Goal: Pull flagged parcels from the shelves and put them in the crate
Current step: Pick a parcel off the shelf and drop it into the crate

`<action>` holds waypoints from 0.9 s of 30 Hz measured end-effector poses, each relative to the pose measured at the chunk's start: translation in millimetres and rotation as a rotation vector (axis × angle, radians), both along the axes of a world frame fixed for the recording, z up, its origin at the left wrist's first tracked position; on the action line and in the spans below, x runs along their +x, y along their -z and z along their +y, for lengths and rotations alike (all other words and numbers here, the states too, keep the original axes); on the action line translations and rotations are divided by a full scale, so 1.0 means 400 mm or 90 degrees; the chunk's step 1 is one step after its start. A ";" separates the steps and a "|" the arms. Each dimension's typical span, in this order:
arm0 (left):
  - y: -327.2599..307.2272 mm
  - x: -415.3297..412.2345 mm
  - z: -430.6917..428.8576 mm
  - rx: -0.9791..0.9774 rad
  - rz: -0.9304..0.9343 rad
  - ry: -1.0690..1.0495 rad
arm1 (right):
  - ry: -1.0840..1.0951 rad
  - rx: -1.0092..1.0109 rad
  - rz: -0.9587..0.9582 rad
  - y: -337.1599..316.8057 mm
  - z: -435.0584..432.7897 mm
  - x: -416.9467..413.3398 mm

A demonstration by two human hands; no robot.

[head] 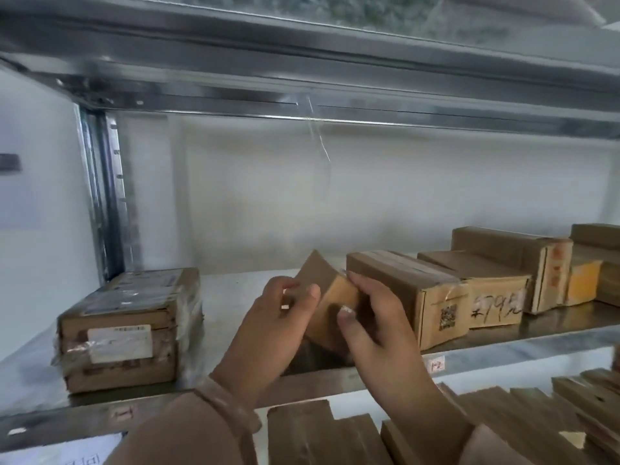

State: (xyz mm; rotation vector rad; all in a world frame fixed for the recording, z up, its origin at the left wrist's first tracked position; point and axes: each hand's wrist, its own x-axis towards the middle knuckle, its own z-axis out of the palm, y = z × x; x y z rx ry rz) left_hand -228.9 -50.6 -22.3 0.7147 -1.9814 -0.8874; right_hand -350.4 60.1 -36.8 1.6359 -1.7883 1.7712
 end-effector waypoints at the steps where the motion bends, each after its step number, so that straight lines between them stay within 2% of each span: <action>1: -0.008 -0.003 0.004 0.098 0.045 0.047 | -0.018 -0.029 0.058 -0.005 -0.002 0.000; 4: -0.017 -0.014 0.023 0.278 0.166 0.109 | -0.089 -0.065 0.160 -0.022 -0.010 -0.002; 8: -0.005 -0.023 0.039 0.363 0.330 0.117 | -0.176 -0.121 0.059 -0.034 -0.016 -0.030; 11: 0.001 -0.024 0.057 0.387 0.383 0.110 | -0.175 -0.016 0.005 -0.019 -0.036 -0.061; 15: 0.002 -0.018 0.085 0.285 0.359 0.021 | -0.220 0.095 -0.028 0.015 -0.062 -0.083; 22: -0.022 0.005 0.093 0.069 0.155 -0.129 | -0.236 0.188 0.020 0.002 -0.102 -0.079; 24: -0.021 0.007 0.086 0.068 0.145 -0.143 | -0.229 0.200 0.036 -0.002 -0.108 -0.074; 27: -0.014 0.011 0.079 0.168 0.218 -0.102 | -0.205 0.182 0.037 -0.005 -0.110 -0.070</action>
